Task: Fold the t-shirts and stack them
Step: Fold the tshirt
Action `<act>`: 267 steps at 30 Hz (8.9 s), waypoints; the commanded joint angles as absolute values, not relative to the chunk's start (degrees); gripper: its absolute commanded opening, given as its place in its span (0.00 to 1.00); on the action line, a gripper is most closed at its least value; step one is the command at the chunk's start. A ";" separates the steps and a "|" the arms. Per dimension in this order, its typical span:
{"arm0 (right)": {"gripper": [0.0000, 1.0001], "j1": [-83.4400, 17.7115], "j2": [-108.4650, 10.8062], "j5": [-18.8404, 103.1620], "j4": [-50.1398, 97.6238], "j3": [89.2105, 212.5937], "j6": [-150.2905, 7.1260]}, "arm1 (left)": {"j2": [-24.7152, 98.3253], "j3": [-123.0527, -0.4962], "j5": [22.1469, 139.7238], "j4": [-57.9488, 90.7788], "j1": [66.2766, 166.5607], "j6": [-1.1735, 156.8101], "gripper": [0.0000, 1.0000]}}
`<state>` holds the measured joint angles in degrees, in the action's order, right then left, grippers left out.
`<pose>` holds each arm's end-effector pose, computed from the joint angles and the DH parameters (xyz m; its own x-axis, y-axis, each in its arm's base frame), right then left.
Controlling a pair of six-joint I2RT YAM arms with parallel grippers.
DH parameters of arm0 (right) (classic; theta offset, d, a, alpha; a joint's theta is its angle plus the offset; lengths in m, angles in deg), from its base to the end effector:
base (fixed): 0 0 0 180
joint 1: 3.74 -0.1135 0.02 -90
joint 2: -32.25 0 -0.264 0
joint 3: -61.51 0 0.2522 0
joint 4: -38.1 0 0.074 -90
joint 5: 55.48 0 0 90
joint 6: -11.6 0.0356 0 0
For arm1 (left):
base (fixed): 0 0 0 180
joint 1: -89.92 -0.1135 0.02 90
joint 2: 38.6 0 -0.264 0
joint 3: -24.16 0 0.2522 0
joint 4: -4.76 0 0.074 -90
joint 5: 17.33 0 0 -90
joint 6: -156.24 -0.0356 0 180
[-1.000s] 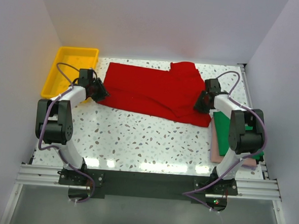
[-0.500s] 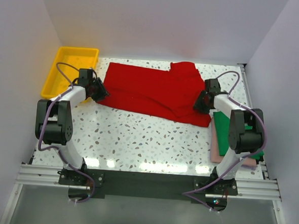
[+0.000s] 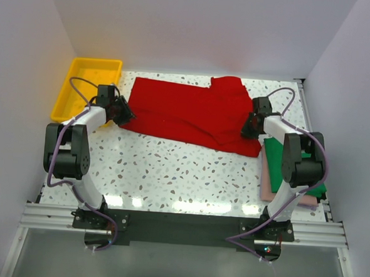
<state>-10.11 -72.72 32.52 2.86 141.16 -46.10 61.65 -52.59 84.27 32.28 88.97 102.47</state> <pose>0.3679 0.0398 0.1653 -0.7817 0.4501 -0.4317 0.3832 0.8928 0.2370 0.3668 -0.0011 0.1881 -0.6921 -0.5905 -0.4150 -0.3705 0.7841 -0.4979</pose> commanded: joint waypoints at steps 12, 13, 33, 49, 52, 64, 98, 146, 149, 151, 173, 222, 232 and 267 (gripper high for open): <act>0.00 -11.47 -75.94 32.85 -0.18 156.56 -45.88 | 59.40 -52.53 84.89 29.86 89.13 100.87 0.41; 0.00 -11.47 -76.64 33.11 -0.71 157.61 -45.88 | 59.40 -52.53 84.89 29.86 89.22 100.87 0.41; 0.00 -11.30 -88.95 33.29 -4.23 172.30 -43.86 | 59.75 -52.53 83.14 30.47 89.13 100.78 0.42; 0.50 -15.07 -75.60 32.76 -1.16 157.31 -47.90 | 63.88 -50.95 70.41 35.65 88.51 105.52 0.29; 0.48 -17.27 -72.08 32.41 2.45 149.73 -47.28 | 63.97 -50.51 68.20 36.80 88.25 106.58 0.25; 0.49 -21.75 -74.53 30.83 7.99 145.93 -45.70 | 62.30 -47.00 67.05 36.45 87.20 108.25 0.19; 0.78 -18.77 -74.58 31.18 -1.15 161.36 -47.38 | 50.09 -45.69 70.41 34.34 86.14 106.58 0.45; 0.00 -7.96 -54.51 28.98 -0.97 131.69 -44.56 | 57.65 -47.97 60.20 35.65 85.96 113.52 0.00; 0.00 -7.78 -50.73 29.25 -3.78 130.47 -45.35 | 53.34 -44.99 58.44 37.50 85.62 113.35 0.00; 0.00 -7.61 -48.53 29.33 -5.02 128.36 -45.61 | 49.75 -43.05 57.74 38.64 85.44 113.61 0.00; 0.76 -7.17 -16.70 39.62 -17.23 114.18 -44.11 | 18.18 -24.58 59.83 47.27 84.47 114.33 0.59; 0.74 -8.92 -86.57 42.96 7.46 172.56 -55.98 | 90.33 -89.63 48.86 46.03 93.87 106.58 0.42; 0.74 -9.01 -94.57 43.57 7.55 178.53 -56.07 | 91.65 -89.45 50.61 44.97 93.87 106.23 0.17; 0.27 -17.36 -114.27 18.35 -9.94 203.68 -57.66 | 89.02 -84.97 53.78 41.02 93.87 104.21 0.00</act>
